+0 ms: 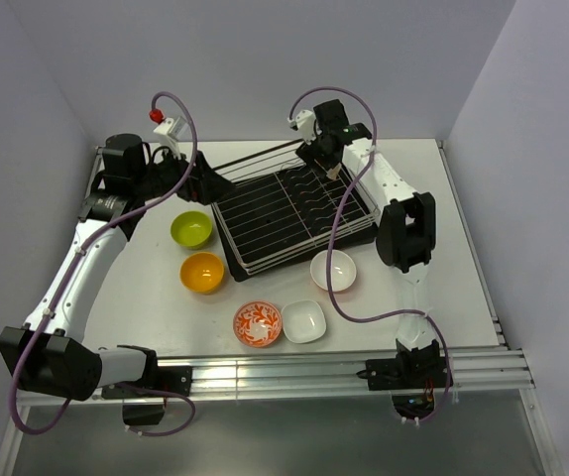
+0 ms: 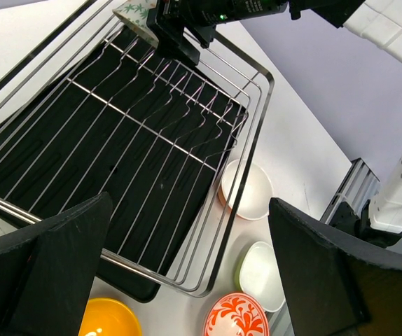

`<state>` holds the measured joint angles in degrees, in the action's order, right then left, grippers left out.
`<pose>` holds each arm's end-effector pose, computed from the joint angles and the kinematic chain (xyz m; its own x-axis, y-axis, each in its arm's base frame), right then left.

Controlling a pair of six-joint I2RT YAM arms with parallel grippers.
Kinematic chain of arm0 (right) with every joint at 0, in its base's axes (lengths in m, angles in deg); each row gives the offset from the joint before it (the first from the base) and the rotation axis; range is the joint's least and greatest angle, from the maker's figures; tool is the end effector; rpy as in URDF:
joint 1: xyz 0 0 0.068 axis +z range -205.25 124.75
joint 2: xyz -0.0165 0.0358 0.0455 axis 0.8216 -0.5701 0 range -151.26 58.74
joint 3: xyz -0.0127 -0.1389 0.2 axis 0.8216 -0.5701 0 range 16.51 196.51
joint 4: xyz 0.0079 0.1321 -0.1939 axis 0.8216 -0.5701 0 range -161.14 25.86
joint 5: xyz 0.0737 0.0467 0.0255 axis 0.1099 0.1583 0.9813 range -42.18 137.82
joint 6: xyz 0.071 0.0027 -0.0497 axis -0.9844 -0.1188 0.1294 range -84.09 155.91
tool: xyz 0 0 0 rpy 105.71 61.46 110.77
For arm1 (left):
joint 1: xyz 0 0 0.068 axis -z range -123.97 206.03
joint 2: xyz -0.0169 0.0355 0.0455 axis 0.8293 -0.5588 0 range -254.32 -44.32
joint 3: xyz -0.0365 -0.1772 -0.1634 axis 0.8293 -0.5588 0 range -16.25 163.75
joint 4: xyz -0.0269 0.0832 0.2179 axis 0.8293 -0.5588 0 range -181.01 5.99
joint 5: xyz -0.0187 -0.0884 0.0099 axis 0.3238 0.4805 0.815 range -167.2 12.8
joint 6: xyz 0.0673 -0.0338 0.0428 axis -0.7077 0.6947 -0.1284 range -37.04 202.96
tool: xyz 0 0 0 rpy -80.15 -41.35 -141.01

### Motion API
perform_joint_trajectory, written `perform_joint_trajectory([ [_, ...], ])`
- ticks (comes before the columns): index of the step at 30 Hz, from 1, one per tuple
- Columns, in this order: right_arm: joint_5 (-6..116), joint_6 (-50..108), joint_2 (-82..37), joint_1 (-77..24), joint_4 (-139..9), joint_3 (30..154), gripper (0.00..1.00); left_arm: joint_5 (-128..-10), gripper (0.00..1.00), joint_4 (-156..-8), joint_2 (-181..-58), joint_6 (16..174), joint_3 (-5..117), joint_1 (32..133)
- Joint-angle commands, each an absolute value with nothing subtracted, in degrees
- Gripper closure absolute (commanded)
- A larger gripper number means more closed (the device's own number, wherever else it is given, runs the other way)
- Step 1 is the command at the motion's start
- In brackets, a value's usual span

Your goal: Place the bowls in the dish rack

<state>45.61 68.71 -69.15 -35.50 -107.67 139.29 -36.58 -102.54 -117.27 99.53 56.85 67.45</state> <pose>0.4565 0.1608 0.2255 -0.4240 -0.7272 -0.5397 -0.6463 0.6605 -0.3822 0.2773 -0.1069 0.3561 -0.5116 -0.1175 -0.8511 0.6364 0.6137 -0.4673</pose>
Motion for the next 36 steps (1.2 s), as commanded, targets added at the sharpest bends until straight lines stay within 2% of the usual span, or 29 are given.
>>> perform_joint_trajectory([
  [1,44.5,67.8,-69.9,-34.8,-104.7,142.4,0.52,-36.0,0.01,-101.6,-117.0,98.6,56.3,67.0],
  [2,44.1,67.8,-69.8,-34.7,-104.7,142.4,0.45,-36.0,0.00,-101.5,-117.0,98.7,56.3,67.0],
  [4,44.1,67.6,-69.6,-34.7,-104.7,142.4,0.43,-36.1,0.00,-101.4,-116.8,98.8,56.1,67.0],
  [5,44.1,67.6,-69.4,-34.7,-104.7,142.4,0.38,-36.1,0.00,-101.4,-116.7,98.7,56.0,66.9],
  [7,44.4,67.1,-68.9,-34.6,-104.7,142.5,0.36,-36.1,0.00,-101.4,-116.7,98.7,55.9,66.9],
  [8,44.5,67.0,-68.7,-34.4,-104.7,142.5,0.31,-36.1,0.00,-101.3,-116.6,98.7,55.9,66.9],
  [10,44.5,66.9,-68.2,-34.2,-104.7,142.6,0.30,-36.0,0.00,-101.2,-116.5,98.7,55.8,66.8],
  [11,44.6,66.9,-68.0,-33.9,-104.7,142.7,0.21,-36.1,0.00,-101.2,-116.4,98.7,55.7,66.8],
  [13,44.6,66.7,-67.6,-33.6,-104.7,142.7,0.19,-36.0,0.01,-101.1,-116.4,98.8,55.6,66.8],
  [14,44.5,66.6,-67.5,-33.5,-104.6,142.8,0.08,-36.1,0.01,-101.1,-116.3,98.7,55.6,66.8],
  [17,44.1,66.1,-67.4,-33.1,-104.3,143.2,0.00,-36.5,0.00,-101.1,-116.0,98.8,55.4,66.7],
  [29,47.6,65.1,-65.0,-31.7,-106.9,145.0,0.00,-36.0,0.00,-101.4,-115.0,98.7,54.5,66.0],
  [36,57.1,60.3,-58.6,-31.3,-111.9,146.2,0.00,-36.3,0.00,-105.3,-112.2,90.1,51.2,65.9],
])
